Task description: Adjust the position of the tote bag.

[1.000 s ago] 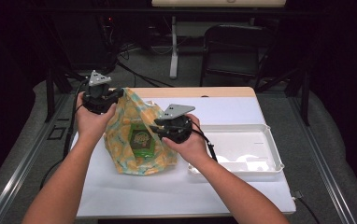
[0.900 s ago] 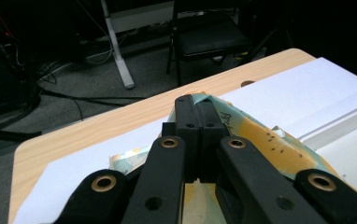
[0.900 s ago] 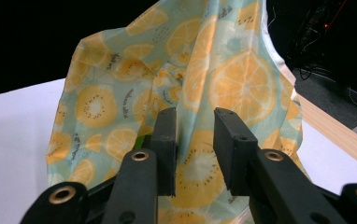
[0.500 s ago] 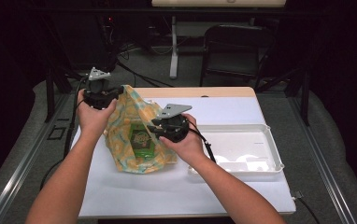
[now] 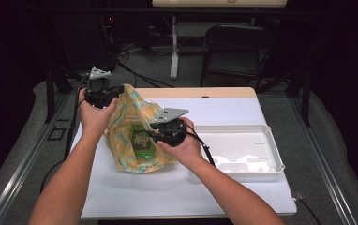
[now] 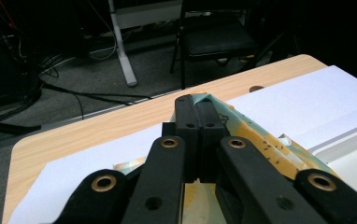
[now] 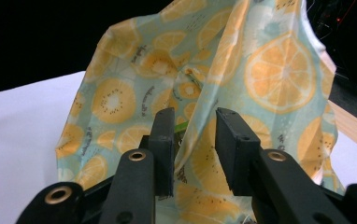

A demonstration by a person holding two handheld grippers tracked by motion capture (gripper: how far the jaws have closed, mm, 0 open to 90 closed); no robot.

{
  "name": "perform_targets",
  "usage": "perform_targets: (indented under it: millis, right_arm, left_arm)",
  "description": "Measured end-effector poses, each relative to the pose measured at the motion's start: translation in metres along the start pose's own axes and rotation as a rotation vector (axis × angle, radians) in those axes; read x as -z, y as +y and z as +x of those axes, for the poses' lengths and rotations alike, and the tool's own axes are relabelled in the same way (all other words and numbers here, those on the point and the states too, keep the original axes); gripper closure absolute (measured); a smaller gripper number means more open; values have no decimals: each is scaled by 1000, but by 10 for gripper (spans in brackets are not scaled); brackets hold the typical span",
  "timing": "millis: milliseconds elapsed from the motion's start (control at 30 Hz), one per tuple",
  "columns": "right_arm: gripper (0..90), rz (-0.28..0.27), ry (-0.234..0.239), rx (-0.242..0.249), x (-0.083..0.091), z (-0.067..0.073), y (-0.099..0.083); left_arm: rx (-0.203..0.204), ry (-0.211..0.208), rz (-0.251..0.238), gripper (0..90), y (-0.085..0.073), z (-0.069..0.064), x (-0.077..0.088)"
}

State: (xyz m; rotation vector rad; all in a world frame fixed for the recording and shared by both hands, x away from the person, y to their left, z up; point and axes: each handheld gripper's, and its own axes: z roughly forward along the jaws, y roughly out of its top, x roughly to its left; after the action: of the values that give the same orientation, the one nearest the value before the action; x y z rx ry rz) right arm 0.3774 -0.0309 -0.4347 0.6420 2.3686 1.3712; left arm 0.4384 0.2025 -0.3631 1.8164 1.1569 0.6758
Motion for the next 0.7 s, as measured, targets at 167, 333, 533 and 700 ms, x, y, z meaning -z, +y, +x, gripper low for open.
perform_targets:
  millis: [167,333,533,700]
  right_arm:
    - [691,14,-6,-4,-4,0,-4]
    - [695,22,-2,-13,-8,-2,-7]
    - [760,35,-4,-10,-13,-3,-12]
    - [839,39,17,-43,-20,-10,-18]
  left_arm:
    - [5,2,2,900,0,1,-3]
    - [12,13,2,900,0,0,-9]
    - [37,9,6,900,0,3,-14]
    - [41,15,7,900,-1,2,-17]
